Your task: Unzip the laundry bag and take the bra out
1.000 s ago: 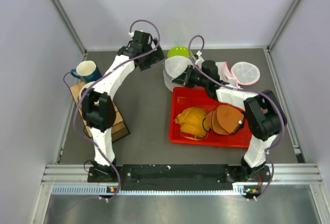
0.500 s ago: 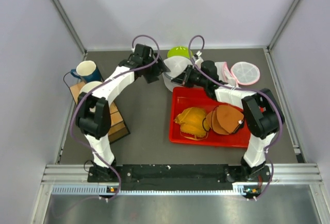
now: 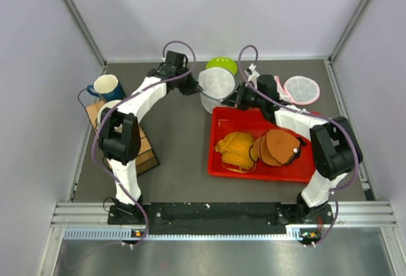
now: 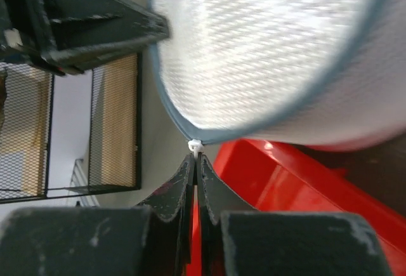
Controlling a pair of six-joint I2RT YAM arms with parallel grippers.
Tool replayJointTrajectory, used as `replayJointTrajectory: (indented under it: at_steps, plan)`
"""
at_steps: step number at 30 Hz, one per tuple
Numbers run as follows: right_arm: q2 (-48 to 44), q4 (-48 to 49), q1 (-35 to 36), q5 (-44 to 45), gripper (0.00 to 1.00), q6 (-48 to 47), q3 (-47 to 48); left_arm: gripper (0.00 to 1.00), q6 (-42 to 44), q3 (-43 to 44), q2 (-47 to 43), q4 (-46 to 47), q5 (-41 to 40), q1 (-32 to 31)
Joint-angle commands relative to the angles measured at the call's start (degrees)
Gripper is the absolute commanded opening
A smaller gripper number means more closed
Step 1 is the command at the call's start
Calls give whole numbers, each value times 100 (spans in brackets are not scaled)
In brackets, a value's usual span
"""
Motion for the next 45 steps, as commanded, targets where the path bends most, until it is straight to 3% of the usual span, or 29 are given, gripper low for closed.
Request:
replayJointTrajectory:
  at_steps: [1, 3, 9, 10, 14, 17, 19, 23, 26, 33, 37, 39, 40, 45]
  plan:
    - [-649, -832, -410, 27, 0, -864, -5, 0, 682, 801, -173, -317, -121, 429]
    - [-623, -1263, -401, 63, 0, -1251, 320, 0, 859, 1152, -85, -519, -120, 508]
    - [-518, -905, -85, -42, 0, -971, 514, 1, 1044, 2032, 590, -793, 134, 588]
    - [-474, -713, -50, -69, 0, -753, 558, 26, 1053, 2120, 662, -854, 169, 588]
    - [-141, 17, 117, -148, 0, -49, 549, 77, 1062, 2035, 663, -1004, 266, 588]
    - [96, 465, 161, -165, 0, 400, 541, 87, 957, 1413, 154, -995, -58, 588]
    - [167, 607, 188, -201, 0, 567, 567, 88, 763, 885, -443, -856, -164, 570]
    - [194, 607, 214, -183, 0, 541, 602, 87, 412, -399, -1244, -214, -235, 430]
    - [177, 563, 223, -192, 0, 506, 611, 86, 52, -752, -1377, -3, 36, 351]
    - [115, 379, 240, -157, 0, 366, 629, 82, -388, -736, -982, 305, -94, -45]
    - [63, 317, 249, -157, 0, 295, 611, 65, -511, -595, -744, 385, -94, -80]
    - [-16, 107, 249, -148, 0, 173, 611, 29, -398, -481, -709, 367, -138, -63]
    - [-69, 11, 232, -122, 0, -2, 585, 3, -345, -446, -735, 358, -173, -45]
    - [-447, -289, -443, -95, 0, -425, 41, 0, 172, -419, -867, 428, 160, 437]
